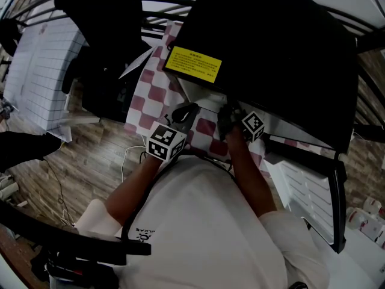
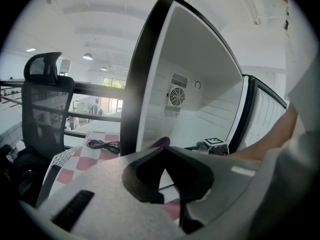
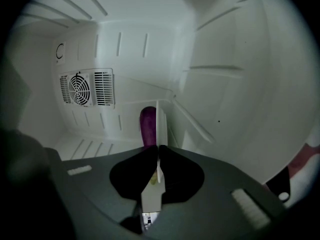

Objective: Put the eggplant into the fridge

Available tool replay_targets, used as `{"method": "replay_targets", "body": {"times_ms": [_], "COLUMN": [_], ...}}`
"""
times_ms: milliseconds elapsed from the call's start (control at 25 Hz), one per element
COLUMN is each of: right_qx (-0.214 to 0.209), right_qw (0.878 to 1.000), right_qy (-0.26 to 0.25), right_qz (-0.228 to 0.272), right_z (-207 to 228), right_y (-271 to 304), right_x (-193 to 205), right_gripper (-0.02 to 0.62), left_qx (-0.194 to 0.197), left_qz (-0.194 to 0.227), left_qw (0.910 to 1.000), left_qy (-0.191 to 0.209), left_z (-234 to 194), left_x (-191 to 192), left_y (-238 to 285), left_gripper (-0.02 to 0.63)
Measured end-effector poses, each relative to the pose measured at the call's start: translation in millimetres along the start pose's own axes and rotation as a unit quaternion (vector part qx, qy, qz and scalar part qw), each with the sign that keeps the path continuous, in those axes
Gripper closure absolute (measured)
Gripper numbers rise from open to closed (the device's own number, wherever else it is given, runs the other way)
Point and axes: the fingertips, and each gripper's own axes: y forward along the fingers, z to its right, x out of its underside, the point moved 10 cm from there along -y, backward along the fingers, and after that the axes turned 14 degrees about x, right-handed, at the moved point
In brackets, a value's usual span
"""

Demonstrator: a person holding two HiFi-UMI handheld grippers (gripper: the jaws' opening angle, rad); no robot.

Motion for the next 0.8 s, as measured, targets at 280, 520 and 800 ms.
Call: {"method": "replay_targets", "body": {"times_ms": [280, 520, 800], "right_qx": [0.009, 0.017, 0.028], "right_qw": [1.0, 1.0, 1.0], "right_qy": [0.006, 0.01, 0.011], "right_qz": [0.001, -0.002, -0.001], "right_z": [1.3, 3.0, 1.2], "right_y": [-0.9, -0.3, -0.9], "right_x": [-2.1, -2.7, -2.6], "right_gripper": [0.57, 0.571, 0.571], "left_qx": [0.0, -0.001, -0.001], "left_qz": [-0.002, -0.003, -0.003], "left_qw": [1.0, 1.0, 1.0], "left_qy": [0.0, 0.001, 0.002], "left_z": [1.6, 1.2, 3.7], "left_x": [1.4, 1.3, 1.7], "left_y": [-0.2, -0.8, -1.8], "left_gripper": [0.6, 0.601, 0.6]}}
